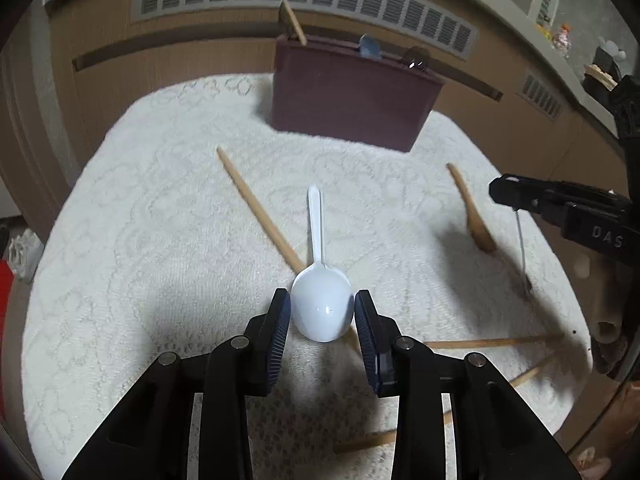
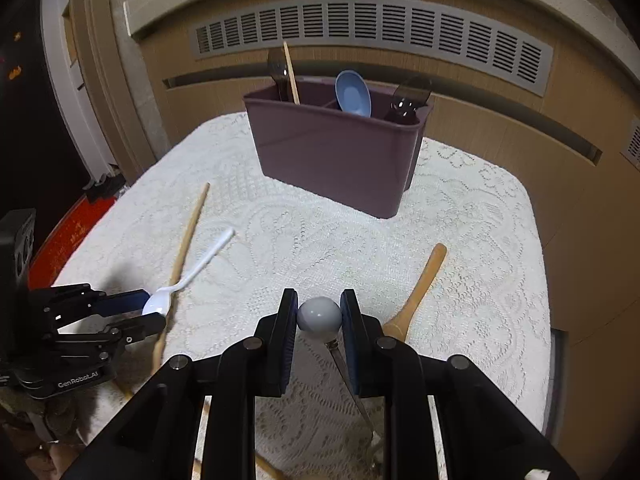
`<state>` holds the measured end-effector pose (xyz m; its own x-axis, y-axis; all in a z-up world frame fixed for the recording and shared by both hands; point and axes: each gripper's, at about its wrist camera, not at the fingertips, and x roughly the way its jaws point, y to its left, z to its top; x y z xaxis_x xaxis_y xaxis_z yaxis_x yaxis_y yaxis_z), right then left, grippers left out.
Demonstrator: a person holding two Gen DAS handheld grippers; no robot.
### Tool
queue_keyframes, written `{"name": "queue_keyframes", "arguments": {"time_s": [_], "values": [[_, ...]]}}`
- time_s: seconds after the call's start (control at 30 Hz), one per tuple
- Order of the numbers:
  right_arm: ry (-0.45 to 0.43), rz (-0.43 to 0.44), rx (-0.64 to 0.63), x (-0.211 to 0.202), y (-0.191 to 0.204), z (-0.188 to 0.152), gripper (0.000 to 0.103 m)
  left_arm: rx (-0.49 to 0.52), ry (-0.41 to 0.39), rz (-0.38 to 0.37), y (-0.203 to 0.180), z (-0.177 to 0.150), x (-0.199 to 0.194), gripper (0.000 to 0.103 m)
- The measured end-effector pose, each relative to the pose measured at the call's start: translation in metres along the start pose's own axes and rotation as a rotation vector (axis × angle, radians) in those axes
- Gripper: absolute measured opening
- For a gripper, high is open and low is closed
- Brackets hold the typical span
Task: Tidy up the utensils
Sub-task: 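Grasp the white plastic spoon with the left gripper while the right holds the metal spoon, then lower both spoons into the purple caddy and open both grippers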
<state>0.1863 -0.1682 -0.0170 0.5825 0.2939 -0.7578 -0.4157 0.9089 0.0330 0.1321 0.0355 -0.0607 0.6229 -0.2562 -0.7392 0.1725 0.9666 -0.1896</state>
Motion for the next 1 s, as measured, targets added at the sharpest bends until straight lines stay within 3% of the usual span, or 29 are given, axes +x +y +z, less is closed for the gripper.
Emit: {"name": "queue_keyframes", "arguments": {"time_s": [0.37,0.8,1.0], "values": [[-0.077,0.016,0.071,-0.042,-0.012,0.000,0.020,0.172,-0.192,-0.015,-0.051,0.044,-0.070,0.034],[-0.119,0.002,0.097,-0.068,-0.022,0.017,0.020,0.263,-0.201,-0.051,-0.071,0.081,-0.090,0.033],[-0.227,0.009,0.099,-0.106,-0.026,0.054,0.020,0.307,-0.258,-0.072,-0.074,0.137,-0.123,0.033]]}}
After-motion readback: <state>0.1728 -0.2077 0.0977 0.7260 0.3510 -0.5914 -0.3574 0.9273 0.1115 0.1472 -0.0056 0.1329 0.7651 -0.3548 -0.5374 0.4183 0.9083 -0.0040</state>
